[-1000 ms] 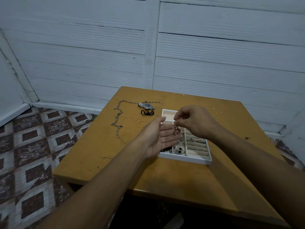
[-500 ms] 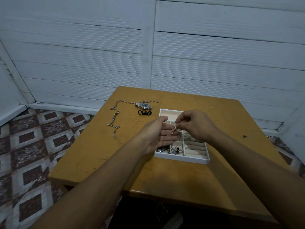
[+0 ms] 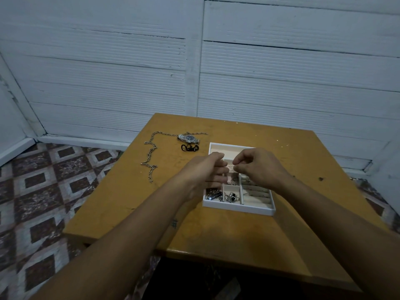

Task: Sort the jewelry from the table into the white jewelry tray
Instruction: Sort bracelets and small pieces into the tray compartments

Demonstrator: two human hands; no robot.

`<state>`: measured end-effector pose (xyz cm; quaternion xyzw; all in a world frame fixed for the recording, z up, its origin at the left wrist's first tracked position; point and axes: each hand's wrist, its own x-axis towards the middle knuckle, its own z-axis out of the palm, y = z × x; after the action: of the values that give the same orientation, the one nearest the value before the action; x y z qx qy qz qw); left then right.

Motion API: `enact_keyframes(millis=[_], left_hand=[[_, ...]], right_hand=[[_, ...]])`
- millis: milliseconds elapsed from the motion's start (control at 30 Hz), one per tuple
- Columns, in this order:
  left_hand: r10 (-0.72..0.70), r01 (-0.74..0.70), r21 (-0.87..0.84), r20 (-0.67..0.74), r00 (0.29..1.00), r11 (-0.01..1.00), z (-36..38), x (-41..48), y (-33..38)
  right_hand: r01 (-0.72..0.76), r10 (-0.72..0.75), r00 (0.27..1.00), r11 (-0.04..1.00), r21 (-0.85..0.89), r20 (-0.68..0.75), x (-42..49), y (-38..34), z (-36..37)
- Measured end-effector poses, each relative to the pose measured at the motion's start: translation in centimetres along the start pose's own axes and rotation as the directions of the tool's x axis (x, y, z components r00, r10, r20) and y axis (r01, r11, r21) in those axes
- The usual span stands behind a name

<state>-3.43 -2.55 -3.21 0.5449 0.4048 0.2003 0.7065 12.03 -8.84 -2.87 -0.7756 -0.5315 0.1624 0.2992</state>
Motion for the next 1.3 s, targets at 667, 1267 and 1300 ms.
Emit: enact_keyframes(millis=[667, 1267, 1300], left_hand=[[0.498, -0.244, 0.902, 0.039, 0.866, 0.355, -5.7, -0.8, -5.5], [0.600, -0.258, 0.955, 0.120, 0.791, 0.149, -5.6, -0.2, -7.6], [0.595, -0.256, 0.955, 0.119, 0.795, 0.151, -5.6, -0.1, -7.6]], right_hand=[[0.098, -0.090, 0.990, 0.992, -0.079, 0.106, 2.7, -3.3, 3.6], [0.223, -0.152, 0.971, 0.852, -0.474, 0.184, 10.0, -4.7, 8.9], [0.229, -0.151, 0.970, 0.836, -0.498, 0.193, 10.2, -4.7, 9.0]])
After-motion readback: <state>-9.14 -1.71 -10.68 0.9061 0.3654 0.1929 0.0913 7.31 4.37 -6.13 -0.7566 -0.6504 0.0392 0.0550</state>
